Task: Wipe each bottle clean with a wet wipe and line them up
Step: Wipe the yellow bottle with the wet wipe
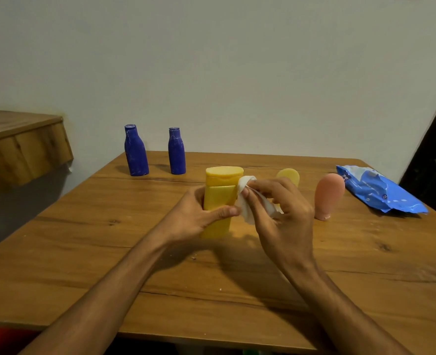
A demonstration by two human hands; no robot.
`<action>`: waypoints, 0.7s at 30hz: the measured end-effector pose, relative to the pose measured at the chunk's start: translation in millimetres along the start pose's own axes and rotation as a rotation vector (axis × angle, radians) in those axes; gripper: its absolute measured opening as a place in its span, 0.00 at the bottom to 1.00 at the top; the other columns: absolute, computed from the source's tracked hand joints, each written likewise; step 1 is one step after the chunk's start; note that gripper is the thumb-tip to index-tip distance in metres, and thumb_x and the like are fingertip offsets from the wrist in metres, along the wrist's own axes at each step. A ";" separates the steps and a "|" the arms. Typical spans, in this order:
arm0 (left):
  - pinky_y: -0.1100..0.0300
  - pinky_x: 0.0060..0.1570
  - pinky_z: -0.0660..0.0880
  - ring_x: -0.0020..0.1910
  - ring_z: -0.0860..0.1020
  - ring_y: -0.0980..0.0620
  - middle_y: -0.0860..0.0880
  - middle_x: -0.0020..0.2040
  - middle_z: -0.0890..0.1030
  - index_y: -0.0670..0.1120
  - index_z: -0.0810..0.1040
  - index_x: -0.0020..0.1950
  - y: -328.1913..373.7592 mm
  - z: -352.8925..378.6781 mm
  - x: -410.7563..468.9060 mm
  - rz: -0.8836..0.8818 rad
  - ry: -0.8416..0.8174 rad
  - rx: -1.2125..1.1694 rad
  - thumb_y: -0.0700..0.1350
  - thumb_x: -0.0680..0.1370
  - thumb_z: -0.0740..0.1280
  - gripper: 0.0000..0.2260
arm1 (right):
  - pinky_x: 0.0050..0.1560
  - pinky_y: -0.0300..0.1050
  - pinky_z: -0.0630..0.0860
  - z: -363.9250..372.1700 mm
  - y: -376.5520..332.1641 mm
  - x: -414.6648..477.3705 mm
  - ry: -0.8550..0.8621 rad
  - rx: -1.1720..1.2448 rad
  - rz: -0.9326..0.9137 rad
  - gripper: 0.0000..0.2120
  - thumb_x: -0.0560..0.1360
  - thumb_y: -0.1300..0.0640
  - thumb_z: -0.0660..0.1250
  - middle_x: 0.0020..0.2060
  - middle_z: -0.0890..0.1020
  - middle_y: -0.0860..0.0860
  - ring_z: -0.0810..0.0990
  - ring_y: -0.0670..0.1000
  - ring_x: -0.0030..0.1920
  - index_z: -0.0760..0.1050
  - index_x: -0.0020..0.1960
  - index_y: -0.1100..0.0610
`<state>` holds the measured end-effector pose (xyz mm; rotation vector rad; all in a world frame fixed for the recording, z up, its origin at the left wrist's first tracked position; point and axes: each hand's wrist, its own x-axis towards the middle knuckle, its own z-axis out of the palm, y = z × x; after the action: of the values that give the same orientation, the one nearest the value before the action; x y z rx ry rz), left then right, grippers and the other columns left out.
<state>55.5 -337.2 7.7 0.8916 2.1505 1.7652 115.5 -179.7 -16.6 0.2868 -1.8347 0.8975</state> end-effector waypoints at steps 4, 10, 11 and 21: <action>0.70 0.43 0.73 0.47 0.78 0.67 0.61 0.45 0.80 0.59 0.73 0.50 -0.9 -4.5 0.5 0.024 -0.016 0.146 0.43 0.74 0.71 0.13 | 0.45 0.41 0.79 -0.9 -0.4 -0.1 0.017 -0.005 0.007 0.11 0.75 0.53 0.67 0.49 0.81 0.52 0.79 0.47 0.50 0.80 0.54 0.59; 0.55 0.54 0.77 0.49 0.82 0.60 0.57 0.46 0.84 0.54 0.81 0.50 -8.6 -4.4 -3.5 -0.022 0.034 0.177 0.41 0.73 0.73 0.09 | 0.48 0.35 0.77 -1.1 0.7 0.5 0.002 -0.015 0.001 0.11 0.76 0.54 0.66 0.51 0.81 0.51 0.79 0.47 0.52 0.79 0.55 0.58; 0.50 0.56 0.78 0.50 0.82 0.58 0.56 0.47 0.84 0.54 0.81 0.50 -8.3 -4.3 -4.3 -0.032 0.042 0.172 0.41 0.73 0.73 0.10 | 0.48 0.36 0.77 -1.0 0.9 0.4 -0.003 -0.017 0.002 0.11 0.76 0.54 0.66 0.52 0.81 0.51 0.79 0.47 0.52 0.79 0.56 0.58; 0.42 0.63 0.73 0.61 0.78 0.52 0.51 0.58 0.82 0.51 0.77 0.65 -10.5 -6.9 -0.6 0.036 0.085 0.501 0.45 0.74 0.73 0.20 | 0.47 0.50 0.79 -0.3 -0.2 -1.3 -0.060 0.012 0.013 0.11 0.76 0.54 0.67 0.51 0.82 0.50 0.79 0.46 0.53 0.80 0.56 0.57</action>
<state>49.1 -344.2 -0.5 0.9754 2.7079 1.3109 116.4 -180.0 -17.6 0.3127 -1.8883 0.9176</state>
